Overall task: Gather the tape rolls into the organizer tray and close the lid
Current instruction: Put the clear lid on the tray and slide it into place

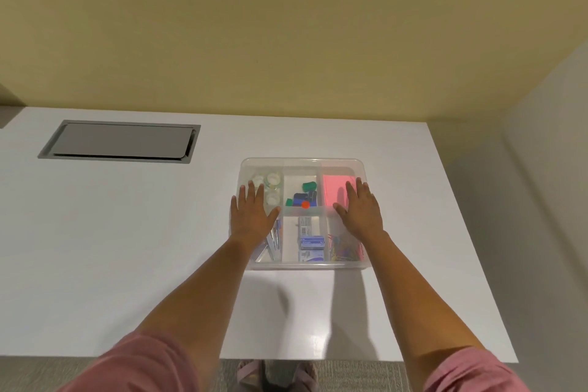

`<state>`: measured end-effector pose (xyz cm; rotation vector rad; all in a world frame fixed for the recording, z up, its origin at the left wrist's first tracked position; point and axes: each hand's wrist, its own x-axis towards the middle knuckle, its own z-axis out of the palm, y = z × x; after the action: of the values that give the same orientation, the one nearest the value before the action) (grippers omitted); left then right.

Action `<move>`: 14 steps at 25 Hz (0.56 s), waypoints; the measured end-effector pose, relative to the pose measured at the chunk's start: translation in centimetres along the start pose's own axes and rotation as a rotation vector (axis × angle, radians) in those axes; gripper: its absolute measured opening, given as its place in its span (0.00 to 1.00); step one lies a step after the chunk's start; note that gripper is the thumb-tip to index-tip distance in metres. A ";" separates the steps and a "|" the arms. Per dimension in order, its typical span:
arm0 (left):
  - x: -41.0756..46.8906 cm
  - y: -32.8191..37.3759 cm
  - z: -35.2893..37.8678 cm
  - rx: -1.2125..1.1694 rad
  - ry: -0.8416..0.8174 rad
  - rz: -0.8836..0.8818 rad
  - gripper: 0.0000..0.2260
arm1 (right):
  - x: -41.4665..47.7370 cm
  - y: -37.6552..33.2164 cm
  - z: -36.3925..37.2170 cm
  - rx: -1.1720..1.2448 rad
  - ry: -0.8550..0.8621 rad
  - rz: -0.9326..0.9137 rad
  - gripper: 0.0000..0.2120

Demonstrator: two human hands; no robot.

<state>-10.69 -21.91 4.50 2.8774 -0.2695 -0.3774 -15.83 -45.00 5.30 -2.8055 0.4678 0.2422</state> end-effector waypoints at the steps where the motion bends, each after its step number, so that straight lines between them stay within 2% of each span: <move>1: 0.7 0.0 -0.2 0.005 -0.002 0.006 0.31 | 0.8 -0.2 -0.2 -0.001 -0.010 -0.012 0.31; 9: 6.4 -0.1 -3.1 0.051 -0.236 0.094 0.49 | 5.8 -0.8 -2.5 -0.111 -0.208 -0.136 0.41; 14: 7.8 0.3 -3.4 0.092 -0.300 0.108 0.52 | 7.1 -1.4 -2.9 -0.191 -0.296 -0.155 0.42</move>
<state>-2.44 -23.15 5.96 2.8711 -0.5026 -0.7956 -8.37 -46.73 6.89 -2.8993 0.1648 0.6883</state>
